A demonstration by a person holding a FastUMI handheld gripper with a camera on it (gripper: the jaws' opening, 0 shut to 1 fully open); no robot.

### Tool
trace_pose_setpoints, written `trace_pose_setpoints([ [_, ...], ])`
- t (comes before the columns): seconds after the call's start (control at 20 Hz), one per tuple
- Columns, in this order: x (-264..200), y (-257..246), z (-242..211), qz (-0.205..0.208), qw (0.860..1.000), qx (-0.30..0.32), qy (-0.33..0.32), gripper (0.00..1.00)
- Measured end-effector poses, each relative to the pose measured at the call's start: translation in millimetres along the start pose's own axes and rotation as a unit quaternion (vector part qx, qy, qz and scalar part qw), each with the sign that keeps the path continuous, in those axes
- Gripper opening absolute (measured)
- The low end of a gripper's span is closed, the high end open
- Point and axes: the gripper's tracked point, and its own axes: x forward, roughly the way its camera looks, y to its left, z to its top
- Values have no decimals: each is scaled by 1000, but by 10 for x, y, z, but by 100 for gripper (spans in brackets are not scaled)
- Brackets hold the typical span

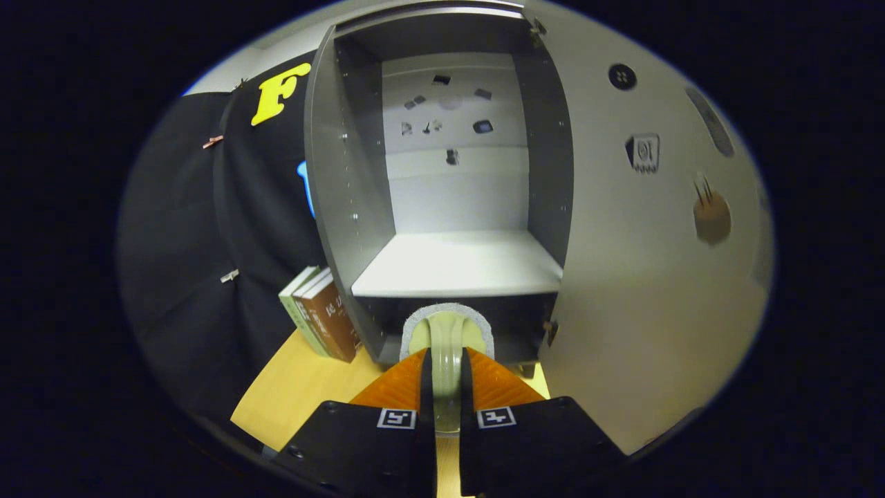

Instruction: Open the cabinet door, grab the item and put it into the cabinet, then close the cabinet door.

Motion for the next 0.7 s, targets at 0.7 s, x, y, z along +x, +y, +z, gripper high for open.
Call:
trace_pose_setpoints([
  [0.7, 1694, -188, 845, -47, 999, -5, 12, 17],
])
